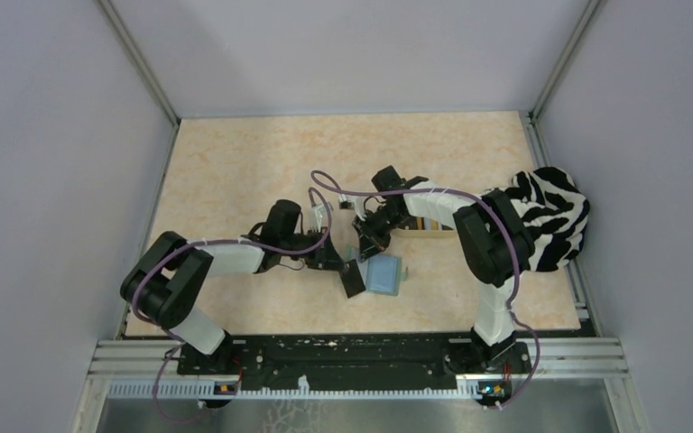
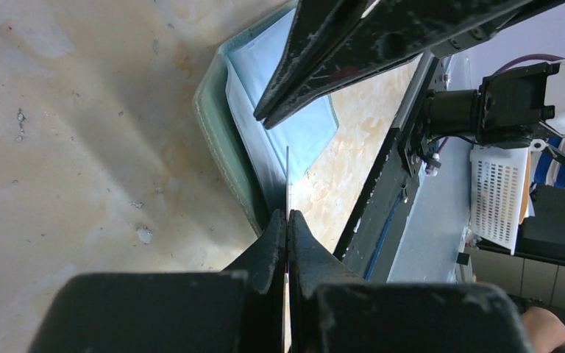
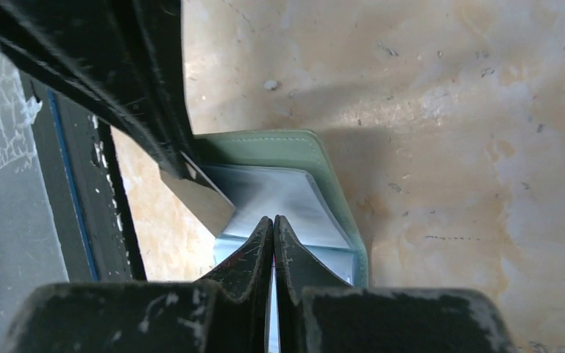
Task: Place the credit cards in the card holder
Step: Insert the credit card into the card holder.
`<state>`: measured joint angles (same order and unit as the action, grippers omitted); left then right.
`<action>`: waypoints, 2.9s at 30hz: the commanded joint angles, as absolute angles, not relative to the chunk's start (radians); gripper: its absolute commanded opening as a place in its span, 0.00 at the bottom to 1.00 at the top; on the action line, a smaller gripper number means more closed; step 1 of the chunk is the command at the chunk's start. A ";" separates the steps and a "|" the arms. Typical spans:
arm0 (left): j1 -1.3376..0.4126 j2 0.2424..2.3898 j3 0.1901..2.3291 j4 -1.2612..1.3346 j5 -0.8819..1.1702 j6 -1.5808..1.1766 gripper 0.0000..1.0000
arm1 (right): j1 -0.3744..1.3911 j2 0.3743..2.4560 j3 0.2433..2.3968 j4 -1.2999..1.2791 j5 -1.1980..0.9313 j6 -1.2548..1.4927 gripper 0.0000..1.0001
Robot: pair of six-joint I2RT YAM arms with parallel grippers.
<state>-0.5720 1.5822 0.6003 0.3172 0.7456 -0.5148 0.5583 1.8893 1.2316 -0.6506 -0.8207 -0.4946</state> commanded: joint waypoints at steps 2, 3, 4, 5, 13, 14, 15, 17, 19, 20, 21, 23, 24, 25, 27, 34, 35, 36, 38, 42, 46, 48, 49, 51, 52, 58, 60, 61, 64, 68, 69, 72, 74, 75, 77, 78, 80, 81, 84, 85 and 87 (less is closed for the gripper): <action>-0.556 1.620 0.616 0.366 0.820 -0.488 0.00 | 0.575 1.904 1.264 -0.594 -0.748 -0.430 0.00; -0.554 1.621 0.618 0.375 0.826 -0.493 0.00 | 0.575 1.906 1.261 -0.585 -0.735 -0.422 0.00; -0.553 1.622 0.616 0.393 0.833 -0.502 0.00 | 0.575 1.910 1.257 -0.579 -0.727 -0.417 0.00; -0.552 1.618 0.612 0.413 0.840 -0.514 0.00 | 0.575 1.915 1.256 -0.575 -0.717 -0.411 0.00; -0.551 1.582 0.539 0.635 0.798 -0.637 0.00 | 0.586 1.949 1.269 -0.572 -0.703 -0.400 0.00; -0.551 1.585 0.532 0.642 0.784 -0.646 0.00 | 0.586 1.949 1.269 -0.571 -0.702 -0.400 0.00; -0.551 1.590 0.527 0.647 0.772 -0.654 0.00 | 0.586 1.948 1.270 -0.571 -0.701 -0.400 0.00; -0.550 1.598 0.518 0.651 0.750 -0.668 0.00 | 0.586 1.944 1.270 -0.571 -0.698 -0.400 0.00; -0.550 1.604 0.512 0.650 0.730 -0.682 0.00 | 0.585 1.943 1.269 -0.569 -0.697 -0.400 0.00; -0.550 1.605 0.510 0.646 0.720 -0.685 0.00 | 0.586 1.942 1.269 -0.569 -0.698 -0.400 0.00; -0.550 1.606 0.508 0.638 0.710 -0.685 0.00 | 0.586 1.942 1.269 -0.569 -0.697 -0.400 0.00; -0.550 1.605 0.505 0.627 0.696 -0.686 0.00 | 0.586 1.942 1.269 -0.571 -0.696 -0.400 0.00; -0.551 1.603 0.503 0.625 0.689 -0.687 0.00 | 0.586 1.942 1.269 -0.571 -0.696 -0.400 0.00; -0.550 1.601 0.499 0.624 0.685 -0.688 0.00 | 0.585 1.940 1.269 -0.571 -0.696 -0.400 0.00; -0.551 1.599 0.496 0.622 0.681 -0.690 0.00 | 0.586 1.940 1.270 -0.572 -0.696 -0.400 0.00; -0.550 1.642 0.506 0.617 0.688 -0.683 0.00 | 0.586 1.926 1.273 -0.575 -0.696 -0.400 0.01; -0.551 1.647 0.506 0.617 0.689 -0.684 0.00 | 0.585 1.922 1.273 -0.575 -0.696 -0.399 0.02; -0.550 1.651 0.507 0.616 0.689 -0.683 0.00 | 0.586 1.916 1.275 -0.575 -0.695 -0.399 0.02; -0.550 1.659 0.508 0.614 0.690 -0.681 0.00 | 0.586 1.904 1.275 -0.575 -0.695 -0.397 0.03; -0.551 1.679 0.512 0.614 0.695 -0.680 0.00 | 0.585 1.875 1.279 -0.584 -0.687 -0.404 0.05; -0.550 1.687 0.512 0.615 0.694 -0.681 0.00 | 0.575 1.823 1.279 -0.597 -0.648 -0.428 0.08; -0.550 1.693 0.514 0.615 0.695 -0.682 0.00 | 0.559 1.788 1.271 -0.601 -0.646 -0.445 0.09; -0.550 1.697 0.514 0.616 0.695 -0.681 0.00 | 0.550 1.770 1.266 -0.605 -0.652 -0.461 0.09; -0.551 1.706 0.519 0.618 0.696 -0.681 0.00 | 0.529 1.734 1.259 -0.633 -0.689 -0.521 0.09; -0.551 1.711 0.522 0.619 0.698 -0.681 0.00 | 0.521 1.710 1.257 -0.659 -0.706 -0.575 0.09; -0.551 1.725 0.533 0.616 0.707 -0.677 0.00 | 0.511 1.560 1.134 -0.806 -0.677 -1.026 0.09; -0.550 1.728 0.544 0.597 0.709 -0.665 0.00 | 0.512 1.506 1.045 -0.804 -0.653 -1.207 0.09; -0.550 1.729 0.550 0.584 0.710 -0.655 0.00 | 0.511 1.487 1.005 -0.803 -0.640 -1.298 0.11; -0.550 1.737 0.570 0.543 0.713 -0.628 0.00 | 0.512 1.473 0.941 -0.807 -0.618 -1.453 0.15; -0.551 1.744 0.586 0.508 0.713 -0.609 0.00 | 0.513 1.509 0.930 -0.800 -0.590 -1.490 0.16; -0.551 1.746 0.590 0.503 0.713 -0.608 0.00 | 0.514 1.518 0.927 -0.791 -0.582 -1.484 0.17; -0.550 1.751 0.603 0.483 0.715 -0.599 0.00 | 0.523 1.538 0.918 -0.763 -0.549 -1.463 0.17; -0.550 1.754 0.612 0.468 0.720 -0.592 0.00 | 0.531 1.550 0.916 -0.747 -0.520 -1.450 0.17; -0.551 1.756 0.616 0.463 0.721 -0.590 0.00 | 0.534 1.557 0.914 -0.740 -0.505 -1.443 0.17; -0.551 1.759 0.626 0.450 0.725 -0.586 0.00 | 0.540 1.567 0.910 -0.727 -0.480 -1.435 0.17; -0.551 1.761 0.631 0.440 0.727 -0.582 0.00 | 0.542 1.572 0.908 -0.725 -0.470 -1.434 0.17; -0.550 1.763 0.643 0.421 0.729 -0.576 0.00 | 0.544 1.580 0.908 -0.721 -0.452 -1.429 0.17; -0.551 1.766 0.647 0.416 0.732 -0.574 0.00 | 0.545 1.581 0.908 -0.719 -0.445 -1.426 0.17; -0.551 1.774 0.654 0.411 0.743 -0.573 0.00 | 0.545 1.588 0.906 -0.714 -0.437 -1.421 0.17; -0.551 1.777 0.655 0.410 0.746 -0.573 0.00 | 0.546 1.591 0.907 -0.713 -0.436 -1.419 0.17; -0.552 1.783 0.660 0.405 0.750 -0.572 0.00 | 0.549 1.597 0.906 -0.709 -0.434 -1.415 0.17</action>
